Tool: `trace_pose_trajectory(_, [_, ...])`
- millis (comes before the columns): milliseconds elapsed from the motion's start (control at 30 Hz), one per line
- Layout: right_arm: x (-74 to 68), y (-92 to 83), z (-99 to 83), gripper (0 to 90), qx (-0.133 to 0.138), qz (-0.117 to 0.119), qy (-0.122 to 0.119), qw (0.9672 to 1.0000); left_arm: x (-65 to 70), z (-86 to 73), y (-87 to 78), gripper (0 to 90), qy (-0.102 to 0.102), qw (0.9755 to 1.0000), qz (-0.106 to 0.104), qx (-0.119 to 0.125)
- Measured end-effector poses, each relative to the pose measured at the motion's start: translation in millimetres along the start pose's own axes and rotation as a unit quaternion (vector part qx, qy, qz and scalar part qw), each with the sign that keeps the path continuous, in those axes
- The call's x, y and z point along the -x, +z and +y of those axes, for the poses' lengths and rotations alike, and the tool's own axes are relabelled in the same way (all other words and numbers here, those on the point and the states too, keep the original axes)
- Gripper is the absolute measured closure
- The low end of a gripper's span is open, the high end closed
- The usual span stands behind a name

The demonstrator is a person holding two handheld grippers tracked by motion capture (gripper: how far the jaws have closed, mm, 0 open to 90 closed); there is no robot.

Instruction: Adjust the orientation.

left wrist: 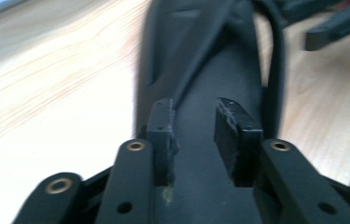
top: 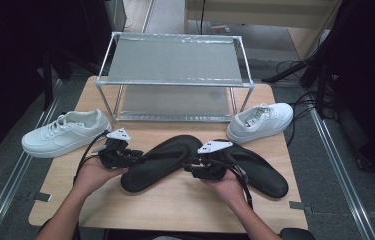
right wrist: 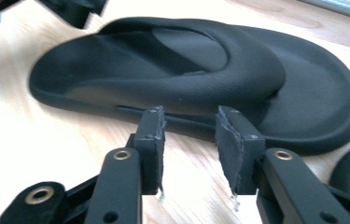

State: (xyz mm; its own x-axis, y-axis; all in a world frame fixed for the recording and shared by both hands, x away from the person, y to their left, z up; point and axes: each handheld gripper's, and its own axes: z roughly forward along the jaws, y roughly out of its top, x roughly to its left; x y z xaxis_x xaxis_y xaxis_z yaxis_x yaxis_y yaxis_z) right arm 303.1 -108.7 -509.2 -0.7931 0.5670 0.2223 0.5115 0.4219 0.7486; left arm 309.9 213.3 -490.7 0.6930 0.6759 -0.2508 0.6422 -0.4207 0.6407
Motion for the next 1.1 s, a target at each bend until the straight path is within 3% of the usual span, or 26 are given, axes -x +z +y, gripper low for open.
trace_pose_trajectory(167, [-3.6, 0.8, 0.8, 74.8, 0.000, -0.009, -0.008, 0.9999, -11.5, -3.7, 1.3, 84.5, 0.000, 1.0000, 0.005, -0.004])
trace_pose_trajectory(333, [-9.7, 6.3, 2.7, 90.0, -0.009, -0.018, -0.019, 0.9996, -19.9, -3.9, 3.4, 89.2, 0.006, 0.9999, 0.011, -0.003])
trace_pose_trajectory(500, [-17.0, 10.6, 5.8, 90.0, -0.002, -0.012, -0.025, 0.9996, -25.4, -8.0, 4.9, 89.4, 0.018, 0.9998, 0.012, -0.004])
trace_pose_trajectory(600, [-21.1, 14.7, 6.6, 90.0, -0.003, -0.017, -0.039, 0.9991, -29.9, -10.1, 7.7, 89.5, 0.009, 0.9999, 0.010, -0.003])
trace_pose_trajectory(700, [-20.9, 16.7, 8.5, 90.0, 0.000, -0.014, -0.036, 0.9992, -31.8, -12.1, 10.3, 89.5, 0.005, 0.9999, 0.010, -0.010])
trace_pose_trajectory(800, [-18.5, 17.3, 10.1, 90.0, 0.001, -0.006, -0.030, 0.9995, -29.4, -14.7, 15.0, 89.9, 0.009, 0.9996, 0.014, -0.021])
trace_pose_trajectory(933, [-16.4, 19.1, 10.5, 90.0, 0.000, -0.004, -0.030, 0.9995, -27.7, -16.8, 14.7, 89.9, -0.001, 0.9997, 0.021, -0.015])
trace_pose_trajectory(1100, [-15.9, 20.7, 12.3, 90.0, -0.005, -0.005, -0.037, 0.9993, -22.6, -17.3, 12.9, 90.0, 0.007, 0.9993, 0.034, -0.017])
